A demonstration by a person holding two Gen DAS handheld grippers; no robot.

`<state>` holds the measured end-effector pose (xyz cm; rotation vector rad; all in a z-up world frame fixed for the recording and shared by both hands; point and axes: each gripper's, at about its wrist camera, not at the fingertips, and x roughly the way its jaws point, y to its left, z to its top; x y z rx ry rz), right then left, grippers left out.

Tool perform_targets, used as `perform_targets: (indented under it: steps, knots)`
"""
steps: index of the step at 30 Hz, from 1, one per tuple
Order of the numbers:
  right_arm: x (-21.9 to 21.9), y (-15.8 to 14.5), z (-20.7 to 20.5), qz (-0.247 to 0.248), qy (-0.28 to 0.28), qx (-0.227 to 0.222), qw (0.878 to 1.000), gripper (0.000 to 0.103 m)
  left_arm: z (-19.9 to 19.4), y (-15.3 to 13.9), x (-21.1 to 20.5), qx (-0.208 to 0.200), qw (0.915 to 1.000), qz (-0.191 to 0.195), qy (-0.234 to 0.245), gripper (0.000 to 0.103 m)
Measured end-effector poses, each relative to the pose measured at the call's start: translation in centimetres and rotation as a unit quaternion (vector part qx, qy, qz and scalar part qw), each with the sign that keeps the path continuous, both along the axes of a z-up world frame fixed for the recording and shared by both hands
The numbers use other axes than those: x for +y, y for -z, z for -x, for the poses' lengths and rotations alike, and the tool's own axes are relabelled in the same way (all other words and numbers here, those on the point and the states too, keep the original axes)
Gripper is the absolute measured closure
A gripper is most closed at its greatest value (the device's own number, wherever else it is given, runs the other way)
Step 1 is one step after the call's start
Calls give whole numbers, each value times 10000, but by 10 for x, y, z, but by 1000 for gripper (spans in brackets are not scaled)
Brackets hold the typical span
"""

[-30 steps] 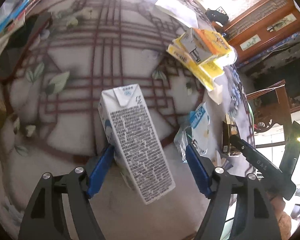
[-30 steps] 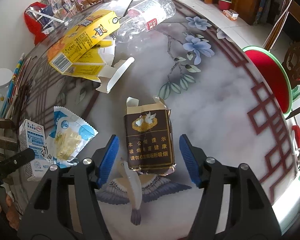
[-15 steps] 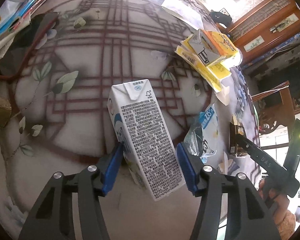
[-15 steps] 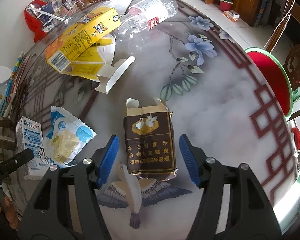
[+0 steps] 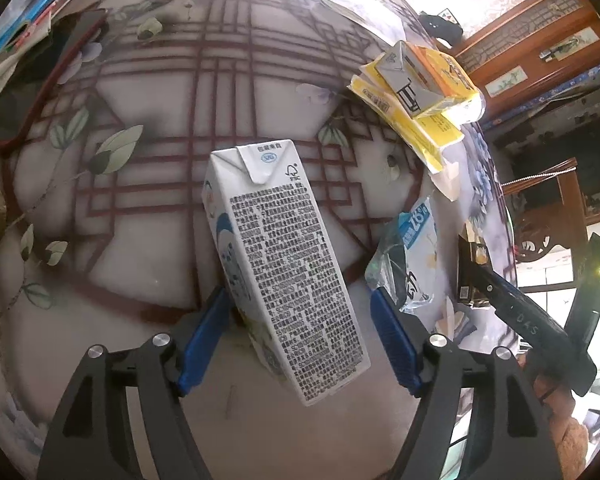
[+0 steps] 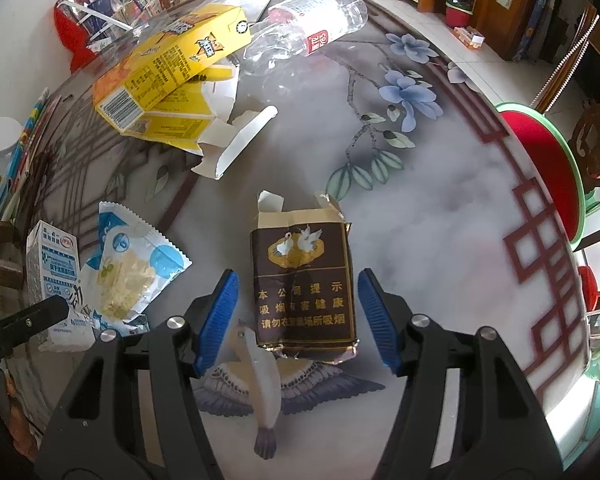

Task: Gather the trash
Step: 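Grasp the brown cigarette pack with the right gripper, then carry the milk carton and cigarette pack over the red bucket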

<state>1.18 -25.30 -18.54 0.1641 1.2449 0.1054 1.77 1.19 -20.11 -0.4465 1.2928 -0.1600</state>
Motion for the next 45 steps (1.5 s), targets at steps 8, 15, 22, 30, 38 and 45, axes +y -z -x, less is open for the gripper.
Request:
perform_targets:
  steps: [8,15,22,30,38,45]
  knots:
    - [1,-8,2,-87,-98,-164,9998,57,1,-8,-4,-236,9993,-259,144,53]
    - [-3,-39,1,-189,-94,-561,9982,57,-2,-34,-6,-771,9949,-610,211,62]
    - [-4,-60,-5,-311,-128,-844,9959,57,-5,-62,-7,-1188,9903,-710,97,63]
    - [-13,-64,-9,-323,-187,-902,9952,57,-8,-77,-21,-1431,9867,-765,78,67]
    - [-38,-66,-16,-371,-118,-929,9949,57,-18,-87,-45,-1574,9841,-811,101,67]
    - [-64,-65,-28,-400,-182,-909,9949,57,-32,-93,-77,-1624,9833,-809,100,67]
